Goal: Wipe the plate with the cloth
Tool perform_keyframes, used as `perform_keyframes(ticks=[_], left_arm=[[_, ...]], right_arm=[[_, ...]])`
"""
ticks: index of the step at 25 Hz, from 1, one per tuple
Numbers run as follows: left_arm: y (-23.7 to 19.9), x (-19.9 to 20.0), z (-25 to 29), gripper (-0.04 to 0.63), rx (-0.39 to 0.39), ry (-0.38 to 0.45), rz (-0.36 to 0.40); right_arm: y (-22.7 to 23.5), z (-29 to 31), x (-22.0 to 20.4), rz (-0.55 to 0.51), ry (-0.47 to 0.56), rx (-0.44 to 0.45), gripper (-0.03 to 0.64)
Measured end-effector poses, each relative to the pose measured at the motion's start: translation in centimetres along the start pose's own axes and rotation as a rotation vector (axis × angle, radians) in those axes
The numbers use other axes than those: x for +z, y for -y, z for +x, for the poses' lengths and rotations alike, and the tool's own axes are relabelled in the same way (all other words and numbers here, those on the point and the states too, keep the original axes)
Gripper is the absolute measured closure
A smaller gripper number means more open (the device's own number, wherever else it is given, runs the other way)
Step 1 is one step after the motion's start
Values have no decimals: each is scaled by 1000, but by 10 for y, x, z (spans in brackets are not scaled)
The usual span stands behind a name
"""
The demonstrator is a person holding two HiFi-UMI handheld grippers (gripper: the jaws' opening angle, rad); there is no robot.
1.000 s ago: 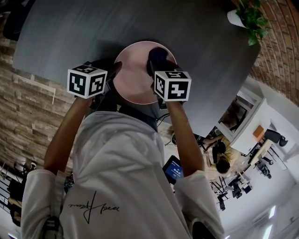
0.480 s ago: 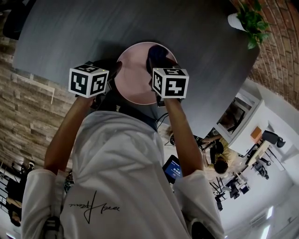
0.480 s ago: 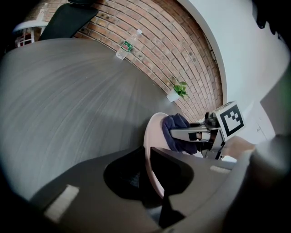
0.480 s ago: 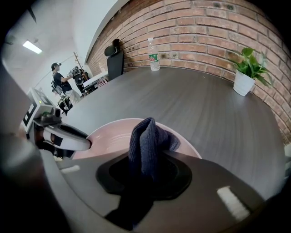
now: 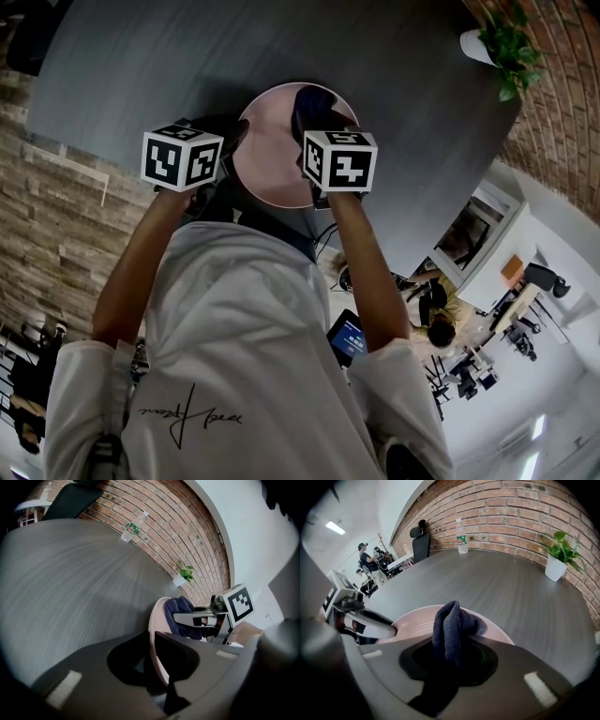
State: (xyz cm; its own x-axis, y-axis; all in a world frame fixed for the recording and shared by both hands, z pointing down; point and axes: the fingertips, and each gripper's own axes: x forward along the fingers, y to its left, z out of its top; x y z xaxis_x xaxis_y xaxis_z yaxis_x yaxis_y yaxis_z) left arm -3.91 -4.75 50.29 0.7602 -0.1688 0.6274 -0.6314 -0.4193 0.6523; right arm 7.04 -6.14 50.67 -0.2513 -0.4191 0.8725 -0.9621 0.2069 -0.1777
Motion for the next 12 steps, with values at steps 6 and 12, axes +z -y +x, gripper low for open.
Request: perform_keyframes(ticks=[6,12], left_arm=[[-1,-2,-1,541,0,-3,-5],[-1,-3,-1,543,7,2,-15]], right_arm=[[-9,3,1,-20,2,9,525],[-19,5,3,-33,6,33,525]])
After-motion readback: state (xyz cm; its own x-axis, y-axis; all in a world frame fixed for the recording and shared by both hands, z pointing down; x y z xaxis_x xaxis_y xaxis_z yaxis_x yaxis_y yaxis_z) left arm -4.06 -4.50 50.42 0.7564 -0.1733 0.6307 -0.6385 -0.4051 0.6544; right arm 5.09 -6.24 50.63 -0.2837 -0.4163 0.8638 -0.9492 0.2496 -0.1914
